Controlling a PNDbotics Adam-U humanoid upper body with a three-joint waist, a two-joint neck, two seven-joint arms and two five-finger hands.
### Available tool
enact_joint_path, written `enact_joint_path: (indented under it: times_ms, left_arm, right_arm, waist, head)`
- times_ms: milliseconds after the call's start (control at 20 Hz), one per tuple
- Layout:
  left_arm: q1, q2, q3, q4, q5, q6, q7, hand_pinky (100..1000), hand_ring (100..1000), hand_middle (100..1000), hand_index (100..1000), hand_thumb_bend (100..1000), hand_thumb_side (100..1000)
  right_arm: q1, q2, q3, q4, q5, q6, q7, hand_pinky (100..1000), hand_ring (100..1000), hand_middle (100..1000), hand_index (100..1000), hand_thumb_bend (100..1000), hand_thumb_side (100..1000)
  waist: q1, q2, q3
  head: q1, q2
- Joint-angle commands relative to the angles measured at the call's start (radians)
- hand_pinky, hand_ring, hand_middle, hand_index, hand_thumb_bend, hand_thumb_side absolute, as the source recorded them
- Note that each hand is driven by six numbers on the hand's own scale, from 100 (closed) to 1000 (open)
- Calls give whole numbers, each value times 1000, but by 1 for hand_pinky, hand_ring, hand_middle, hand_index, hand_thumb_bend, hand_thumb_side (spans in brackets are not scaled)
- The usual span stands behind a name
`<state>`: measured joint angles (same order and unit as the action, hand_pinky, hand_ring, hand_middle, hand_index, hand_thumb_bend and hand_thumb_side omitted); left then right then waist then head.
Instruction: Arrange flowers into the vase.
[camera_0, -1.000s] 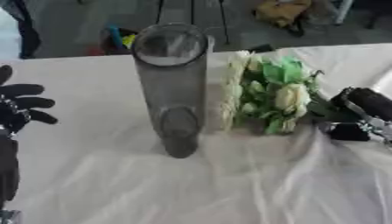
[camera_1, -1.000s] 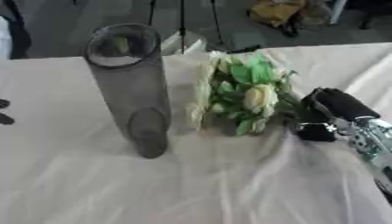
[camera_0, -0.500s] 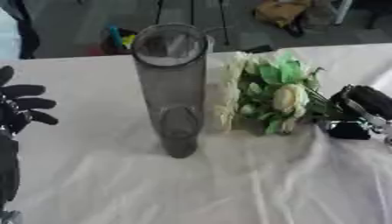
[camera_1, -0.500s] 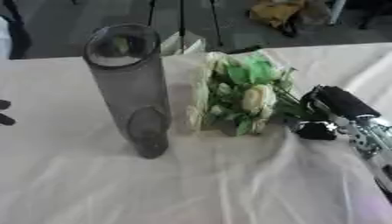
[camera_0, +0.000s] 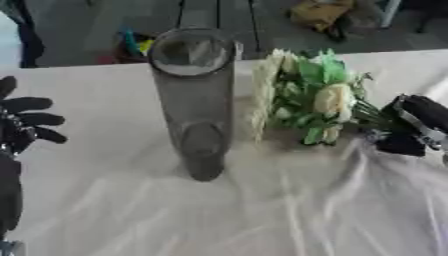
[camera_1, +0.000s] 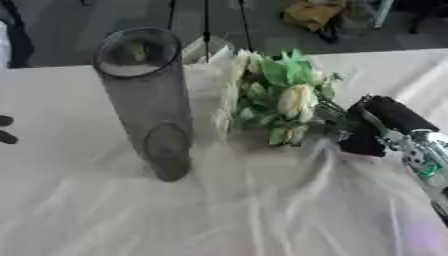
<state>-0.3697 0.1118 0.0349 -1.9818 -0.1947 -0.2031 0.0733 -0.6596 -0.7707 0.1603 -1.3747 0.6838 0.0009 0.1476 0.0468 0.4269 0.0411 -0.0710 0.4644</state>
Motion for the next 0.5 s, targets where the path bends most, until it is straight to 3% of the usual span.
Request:
enact_joint_path:
  times_ms: [50, 300, 500]
  left_arm:
    - [-3, 2, -8, -18, -5, 0, -3, 499, 614, 661, 931, 100, 1000]
    - [-2, 1, -8, -18, -7, 1, -3, 499, 611, 660, 931, 100, 1000]
    - [-2, 1, -7, -18, -9, 2, -2, 499, 611, 659, 931, 100, 1000]
  right_arm:
    - [-16, -42, -18, -22, -26, 1, -29, 100, 100, 100, 317, 100, 784]
    - [-19, -41, -19, -24, -62, -8, -65, 100, 100, 100, 303, 100, 819]
    - [-24, -39, -24, -30, -101, -19, -118, 100, 100, 100, 289, 100, 770]
  waist:
    - [6, -8, -1]
    - [6, -8, -1]
    - [6, -8, -1]
  head:
    - [3, -12]
    - [2, -12]
    - [3, -12]
